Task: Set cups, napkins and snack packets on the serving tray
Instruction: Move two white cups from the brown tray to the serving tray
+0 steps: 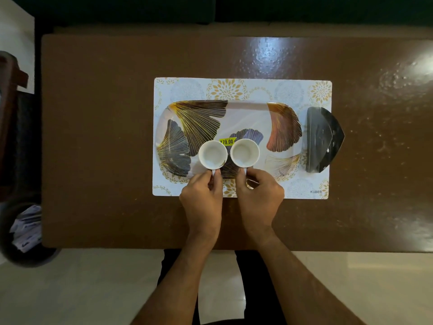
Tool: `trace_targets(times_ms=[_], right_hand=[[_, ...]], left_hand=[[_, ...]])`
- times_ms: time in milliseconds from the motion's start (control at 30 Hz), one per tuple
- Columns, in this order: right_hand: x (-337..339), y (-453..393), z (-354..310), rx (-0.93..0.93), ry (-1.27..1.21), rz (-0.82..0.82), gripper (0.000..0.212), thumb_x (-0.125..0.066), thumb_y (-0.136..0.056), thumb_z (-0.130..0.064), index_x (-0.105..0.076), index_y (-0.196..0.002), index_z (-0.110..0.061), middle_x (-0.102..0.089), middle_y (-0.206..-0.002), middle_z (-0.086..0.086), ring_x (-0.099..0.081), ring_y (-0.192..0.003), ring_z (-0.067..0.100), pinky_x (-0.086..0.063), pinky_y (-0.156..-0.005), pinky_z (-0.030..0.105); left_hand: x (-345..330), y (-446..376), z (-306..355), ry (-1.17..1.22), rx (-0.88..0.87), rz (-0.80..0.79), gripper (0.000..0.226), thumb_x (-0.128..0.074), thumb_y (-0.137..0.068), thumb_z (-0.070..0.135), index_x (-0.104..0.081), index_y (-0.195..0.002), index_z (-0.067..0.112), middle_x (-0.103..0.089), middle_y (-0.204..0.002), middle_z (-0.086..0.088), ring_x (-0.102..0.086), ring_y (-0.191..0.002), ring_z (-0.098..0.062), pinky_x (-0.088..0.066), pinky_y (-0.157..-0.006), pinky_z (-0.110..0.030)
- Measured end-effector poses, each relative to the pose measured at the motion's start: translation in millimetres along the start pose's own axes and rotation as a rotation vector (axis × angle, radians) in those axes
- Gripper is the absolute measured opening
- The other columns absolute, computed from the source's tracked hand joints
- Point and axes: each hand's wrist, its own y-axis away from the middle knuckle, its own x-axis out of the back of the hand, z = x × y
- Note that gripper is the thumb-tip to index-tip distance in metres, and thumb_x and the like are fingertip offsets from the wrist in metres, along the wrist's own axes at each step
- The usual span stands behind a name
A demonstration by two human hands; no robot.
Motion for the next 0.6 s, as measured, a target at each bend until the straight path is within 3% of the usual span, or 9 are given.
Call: trace_targets(times_ms=[233,367,600], right_hand=[[0.2,1.7,1.1,0.011,0.007,0.010,0.014,-0.078,-0.087,-0.026,-0.080,-0.086,-0.012,-0.079,-0.080,0.001,-0.075,-0.071,0.017,-0.062,-0.069,0.038],[0.0,3.1,2.0,0.013,0.009,0.016,0.013,-0.080,-0.085,-0.024,-0.079,-0.085,-0.011,-0.079,-0.079,0.001,-0.075,-0.071,0.017,-0.062,-0.070,0.036],[-0.1,4.2,5.9,0.039,0.002,0.022,0.013,-0.081,-0.086,-0.023,-0.078,-0.086,-0.010,-0.078,-0.079,0.001,-0.075,-0.071,0.017,-0.063,-0.070,0.039]], left_hand=[[1.3,0.8,0.1,0.023,0.011,0.001,0.022,-0.074,-0.097,0.021,-0.075,-0.079,0.009,-0.068,-0.067,-0.002,-0.055,-0.057,-0.012,-0.040,-0.057,-0.024],[0.7,-0.2,-1.3,0.045,0.013,-0.015,0.023,-0.072,-0.098,0.024,-0.075,-0.080,0.010,-0.067,-0.067,-0.001,-0.058,-0.058,-0.014,-0.046,-0.056,-0.030],[0.6,0.1,-0.7,0.057,0.011,-0.019,0.018,-0.072,-0.098,0.024,-0.078,-0.087,0.010,-0.071,-0.073,-0.002,-0.063,-0.063,-0.013,-0.050,-0.058,-0.027]])
